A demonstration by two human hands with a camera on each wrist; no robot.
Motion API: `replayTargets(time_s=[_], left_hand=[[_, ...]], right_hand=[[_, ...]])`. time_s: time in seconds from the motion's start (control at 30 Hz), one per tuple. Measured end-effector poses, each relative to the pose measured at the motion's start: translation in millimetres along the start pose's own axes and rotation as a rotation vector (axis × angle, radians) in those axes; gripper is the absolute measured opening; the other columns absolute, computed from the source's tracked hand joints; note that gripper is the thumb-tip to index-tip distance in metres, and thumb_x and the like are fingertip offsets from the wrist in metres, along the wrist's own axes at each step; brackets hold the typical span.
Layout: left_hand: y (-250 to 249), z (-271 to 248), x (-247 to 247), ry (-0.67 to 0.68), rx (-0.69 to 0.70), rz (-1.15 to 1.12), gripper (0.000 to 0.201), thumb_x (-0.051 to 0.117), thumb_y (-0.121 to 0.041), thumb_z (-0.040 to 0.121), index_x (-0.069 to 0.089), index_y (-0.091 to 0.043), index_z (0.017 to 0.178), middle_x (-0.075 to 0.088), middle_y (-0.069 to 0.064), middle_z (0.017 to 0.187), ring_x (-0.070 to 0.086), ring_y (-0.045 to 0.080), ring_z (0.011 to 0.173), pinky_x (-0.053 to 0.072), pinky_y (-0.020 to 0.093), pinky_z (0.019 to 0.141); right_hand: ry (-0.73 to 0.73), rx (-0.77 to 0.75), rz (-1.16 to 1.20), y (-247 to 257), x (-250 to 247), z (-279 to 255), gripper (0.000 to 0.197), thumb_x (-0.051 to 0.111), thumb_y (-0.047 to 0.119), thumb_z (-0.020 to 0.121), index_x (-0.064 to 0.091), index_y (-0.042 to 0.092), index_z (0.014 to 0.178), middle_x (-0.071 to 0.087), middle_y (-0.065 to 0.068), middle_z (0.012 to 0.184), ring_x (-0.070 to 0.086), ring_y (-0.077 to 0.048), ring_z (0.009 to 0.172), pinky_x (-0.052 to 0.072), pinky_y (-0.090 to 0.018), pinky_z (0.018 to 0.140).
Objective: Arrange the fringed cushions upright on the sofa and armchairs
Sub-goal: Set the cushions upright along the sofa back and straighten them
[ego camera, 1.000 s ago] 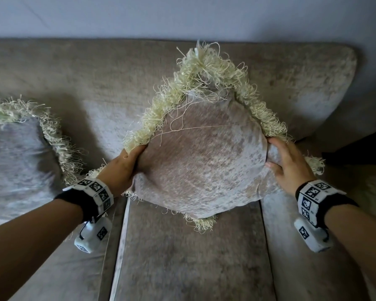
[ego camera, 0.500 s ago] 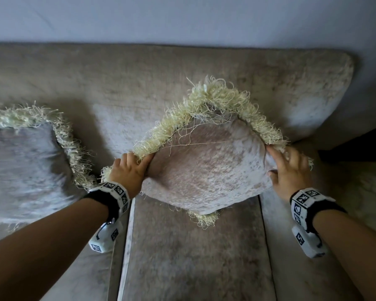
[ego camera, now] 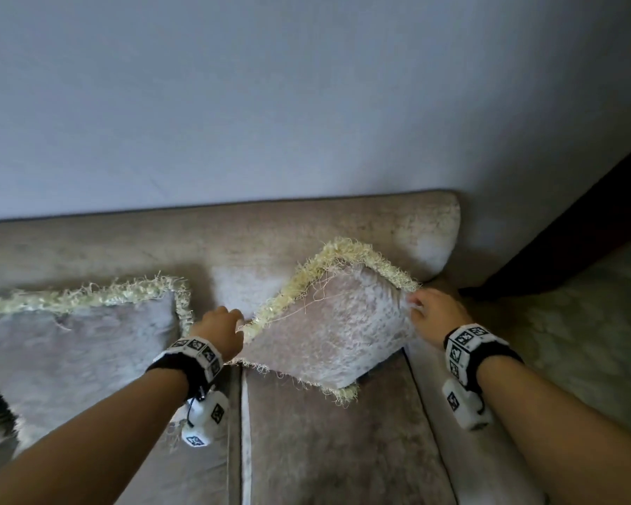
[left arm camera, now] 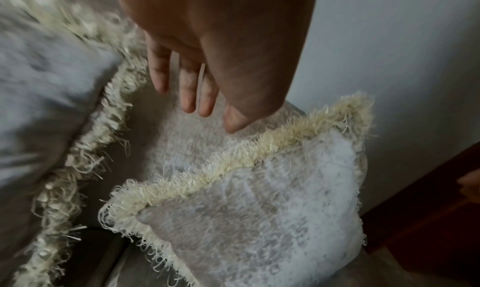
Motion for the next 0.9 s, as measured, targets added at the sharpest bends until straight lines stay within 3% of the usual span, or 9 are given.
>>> replayTargets(time_s=[0.1,0.27,0.33,0.53,0.67,0.77,0.9], left_hand=[[23.0,-24.6,-14.5,-0.015,-0.009,-0.079,0.031,0.046,-0.029,0.089,0.058,-0.027,0.118,0.059,0.002,0.122,0.059,0.02,0.106,0.052,0.043,0.092],[57.5,-72.4,-29.3,-0.099,-0.059,-0.146,0.026,0.049,-0.014,0.095,0.061,-0.024,0.116,0.064,0.0,0.118,0.063,0.015,0.091,0.056,0.032,0.08],[74.8,-96.5,-34.8,-0.137,-0.089,-0.139,0.028,0.043,-0.018,0.098,0.061,-0.025,0.117,0.063,0.003,0.116,0.061,0.017,0.087,0.054,0.034,0.078],[124.7,-151.6,-48.6,-0.191,-0.157,-0.146,0.03,0.045,-0.032,0.098,0.053,-0.025,0.126,0.055,0.006,0.122,0.059,0.025,0.1,0.052,0.044,0.088],[167.3,-187.3,-52.7,-0.271,-0.191,-0.153,0.031,0.046,-0.033,0.098,0.053,-0.025,0.127,0.055,0.004,0.12,0.058,0.025,0.102,0.05,0.045,0.09],[203.3,-197.3,-47.5,-0.317,-0.205,-0.198,0.031,0.048,-0.033,0.097,0.05,-0.026,0.127,0.055,0.003,0.121,0.057,0.023,0.104,0.05,0.043,0.091],[262.1,-196.1,-25.3,-0.28,-0.204,-0.243,0.033,0.048,-0.033,0.096,0.047,-0.027,0.128,0.052,0.004,0.123,0.057,0.024,0.106,0.049,0.045,0.092]], right_hand=[[-0.01,-0.028,-0.02,29.1,-18.8,-22.5,0.014,0.052,0.025,0.093,0.064,0.018,0.098,0.065,-0.003,0.106,0.06,-0.025,0.091,0.052,-0.038,0.082],[-0.027,-0.16,-0.012,77.4,-31.7,-40.6,0.018,0.054,0.026,0.093,0.065,0.022,0.108,0.066,0.0,0.109,0.063,-0.022,0.095,0.052,-0.037,0.085],[-0.015,-0.205,-0.012,97.3,-27.6,-44.0,0.019,0.056,0.026,0.092,0.065,0.022,0.108,0.068,-0.001,0.107,0.063,-0.022,0.093,0.054,-0.038,0.083],[0.001,-0.317,-0.001,151.9,-7.2,-57.4,0.021,0.057,0.021,0.093,0.065,0.021,0.112,0.067,0.0,0.106,0.063,-0.018,0.091,0.053,-0.033,0.082],[0.042,-0.394,-0.011,204.8,18.3,-78.4,0.022,0.056,0.024,0.092,0.063,0.023,0.113,0.067,0.001,0.11,0.063,-0.018,0.096,0.054,-0.038,0.085],[0.037,-0.439,-0.022,250.8,30.3,-91.5,0.022,0.057,0.026,0.094,0.062,0.024,0.116,0.066,0.004,0.11,0.062,-0.017,0.098,0.053,-0.039,0.088],[0.024,-0.486,-0.034,319.2,55.1,-93.5,0.023,0.058,0.026,0.093,0.061,0.024,0.116,0.066,0.005,0.11,0.063,-0.017,0.098,0.052,-0.038,0.089]])
Point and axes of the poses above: each hand's wrist, its own z-axis towards the middle knuckle, its own x-axis out of the palm, y = z × x, the point moved 6 cm from there along z, towards the middle knuckle
